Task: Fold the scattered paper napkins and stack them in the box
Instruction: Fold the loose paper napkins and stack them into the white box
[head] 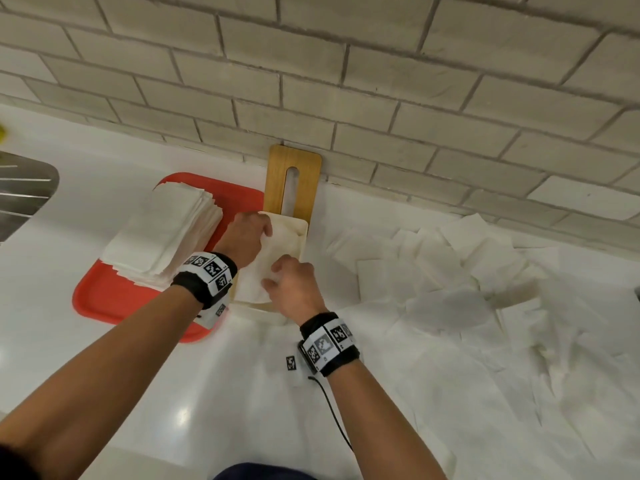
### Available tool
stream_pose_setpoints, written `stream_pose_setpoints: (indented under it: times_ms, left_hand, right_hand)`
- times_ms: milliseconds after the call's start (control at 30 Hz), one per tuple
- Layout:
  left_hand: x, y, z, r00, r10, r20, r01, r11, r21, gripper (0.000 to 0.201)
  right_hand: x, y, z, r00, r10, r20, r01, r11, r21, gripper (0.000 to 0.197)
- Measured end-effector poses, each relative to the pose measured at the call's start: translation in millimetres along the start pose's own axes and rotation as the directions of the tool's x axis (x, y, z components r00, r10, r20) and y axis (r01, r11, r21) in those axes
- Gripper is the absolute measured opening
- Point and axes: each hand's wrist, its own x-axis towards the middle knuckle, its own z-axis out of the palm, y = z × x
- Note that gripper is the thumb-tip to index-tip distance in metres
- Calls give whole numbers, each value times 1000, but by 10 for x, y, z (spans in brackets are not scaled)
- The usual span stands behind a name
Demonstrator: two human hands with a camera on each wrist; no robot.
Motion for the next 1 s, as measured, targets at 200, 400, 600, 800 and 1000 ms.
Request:
stream_pose_setpoints:
  times_ms: [200, 400, 600, 800, 1000]
  left_hand:
    - [110, 17, 118, 973, 41, 226, -79, 983, 163, 59]
    - [-25, 72, 48, 924, 33, 380, -121, 970, 210, 84]
    - [-229, 198, -230, 970, 81, 229, -106, 990, 98, 61]
    - [-560, 500, -480, 987, 157, -18, -158, 975, -156, 46]
    - [-861, 963, -400, 983, 183, 22, -137, 805, -577, 71]
  right_hand:
    - [372, 335, -655, 952, 10, -306, -46, 993, -111, 12]
    - [1099, 1172, -1244, 940, 321, -114, -339, 846, -412, 109]
    - [1075, 1345, -1301, 953, 303, 8, -251, 806, -537, 105]
    - [426, 1181, -1380, 978, -16, -207, -13, 990, -138, 43]
    - [-460, 444, -1627, 901, -121, -416, 297, 872, 389, 27]
